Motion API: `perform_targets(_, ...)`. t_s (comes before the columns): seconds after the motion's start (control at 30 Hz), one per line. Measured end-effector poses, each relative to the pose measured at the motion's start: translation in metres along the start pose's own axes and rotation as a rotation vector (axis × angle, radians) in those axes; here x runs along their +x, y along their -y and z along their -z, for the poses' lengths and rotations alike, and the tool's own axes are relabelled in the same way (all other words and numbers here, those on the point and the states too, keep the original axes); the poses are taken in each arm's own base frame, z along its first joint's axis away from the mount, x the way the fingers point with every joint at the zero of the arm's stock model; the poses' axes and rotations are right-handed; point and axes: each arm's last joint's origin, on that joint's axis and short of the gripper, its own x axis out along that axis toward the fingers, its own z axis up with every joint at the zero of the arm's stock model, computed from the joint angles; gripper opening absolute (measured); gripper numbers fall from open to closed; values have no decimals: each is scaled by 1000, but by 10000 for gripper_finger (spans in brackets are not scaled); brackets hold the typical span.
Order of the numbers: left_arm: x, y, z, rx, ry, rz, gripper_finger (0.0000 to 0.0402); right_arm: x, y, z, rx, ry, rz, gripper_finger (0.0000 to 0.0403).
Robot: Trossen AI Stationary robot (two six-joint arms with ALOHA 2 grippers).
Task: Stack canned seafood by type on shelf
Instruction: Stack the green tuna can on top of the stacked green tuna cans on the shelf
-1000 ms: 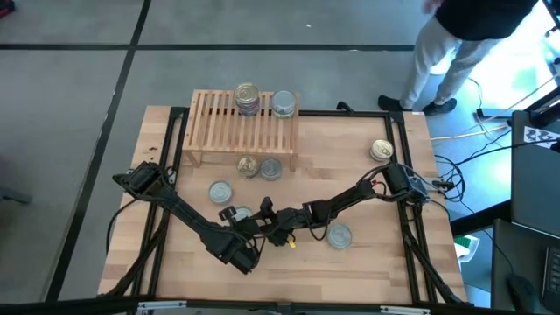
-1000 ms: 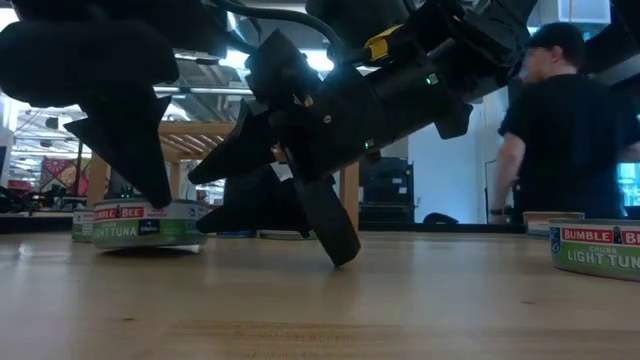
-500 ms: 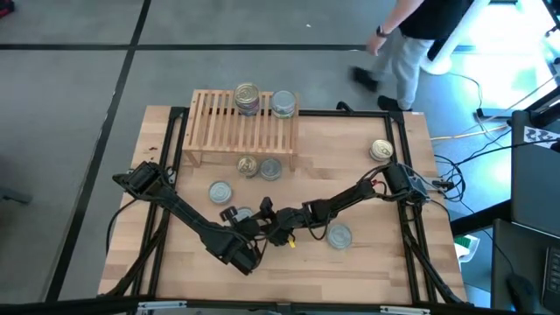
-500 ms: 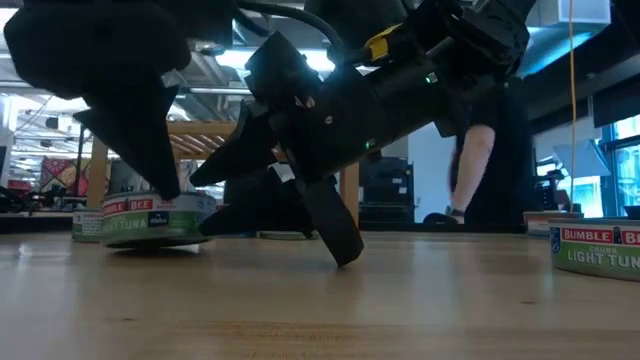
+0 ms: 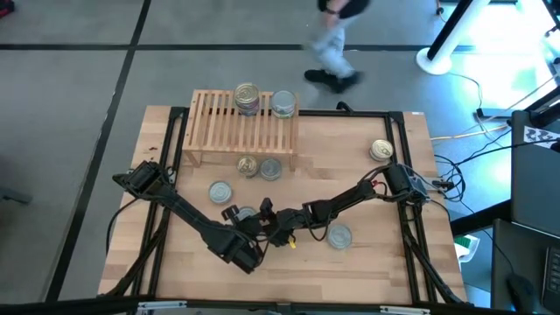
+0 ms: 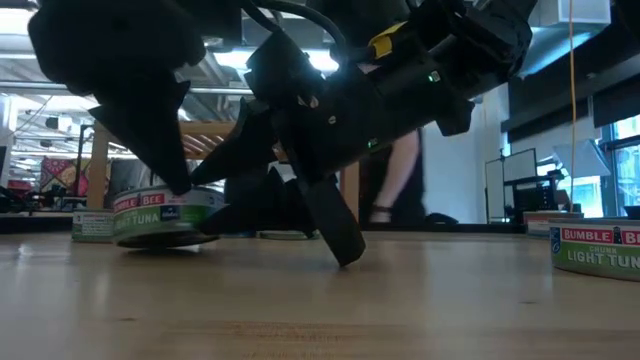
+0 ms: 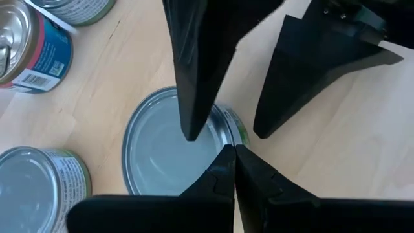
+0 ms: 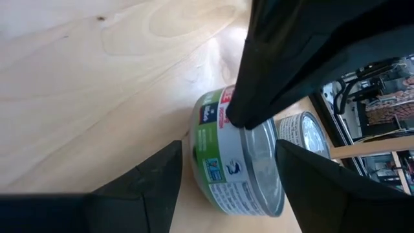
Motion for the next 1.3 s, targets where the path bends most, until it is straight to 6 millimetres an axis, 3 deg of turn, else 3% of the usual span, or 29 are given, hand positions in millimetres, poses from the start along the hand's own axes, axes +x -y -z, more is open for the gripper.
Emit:
perform_targets(0.9,-16,-1,-12,-41,75,89,0,-1,-1,-1,-17,-35,32,242)
perform_targets(1.03,-16,-1,-12,-31,76,88,0,-1,0,-1,-16,-46,46,217)
perform_targets(1.23,-17,-2,-12,21,82,76,0,-1,1,-1,-18,-55,66,138)
perform_targets(1.3,-17,-2,-12,20,81,77,1,-2,2,-1,-16,-55,67,135)
